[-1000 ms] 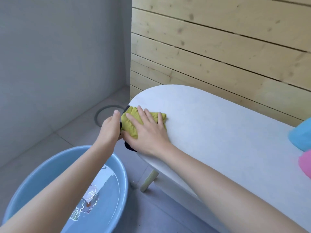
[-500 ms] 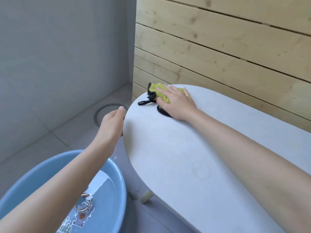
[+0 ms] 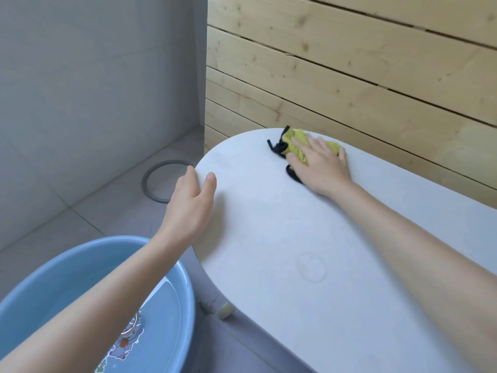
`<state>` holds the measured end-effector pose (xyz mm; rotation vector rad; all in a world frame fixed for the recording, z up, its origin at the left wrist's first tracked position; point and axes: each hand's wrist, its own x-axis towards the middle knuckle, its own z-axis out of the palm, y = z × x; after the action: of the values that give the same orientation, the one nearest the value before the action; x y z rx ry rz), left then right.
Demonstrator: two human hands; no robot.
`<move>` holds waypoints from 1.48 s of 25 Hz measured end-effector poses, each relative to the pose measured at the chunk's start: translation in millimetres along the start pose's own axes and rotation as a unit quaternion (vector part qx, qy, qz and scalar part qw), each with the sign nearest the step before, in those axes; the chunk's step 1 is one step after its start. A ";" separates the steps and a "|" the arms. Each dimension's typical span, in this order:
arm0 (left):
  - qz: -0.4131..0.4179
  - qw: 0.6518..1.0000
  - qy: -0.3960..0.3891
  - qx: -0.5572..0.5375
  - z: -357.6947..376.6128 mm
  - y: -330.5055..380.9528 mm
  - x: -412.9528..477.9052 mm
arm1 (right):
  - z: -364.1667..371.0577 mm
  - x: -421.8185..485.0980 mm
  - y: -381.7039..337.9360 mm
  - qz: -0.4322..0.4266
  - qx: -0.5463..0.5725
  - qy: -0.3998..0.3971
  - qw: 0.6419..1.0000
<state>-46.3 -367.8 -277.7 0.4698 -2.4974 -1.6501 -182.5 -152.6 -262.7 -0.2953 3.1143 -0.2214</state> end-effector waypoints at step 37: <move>0.265 0.848 -0.116 0.443 89.6 55.8 -85.1 | -19.6 -185.7 114.5 -0.002 0.033 0.029 0.999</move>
<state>0.1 -242.2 -256.3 -0.3863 -3.0465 -0.3071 -21.8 -3.8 -260.9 -0.3003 3.1560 -0.3378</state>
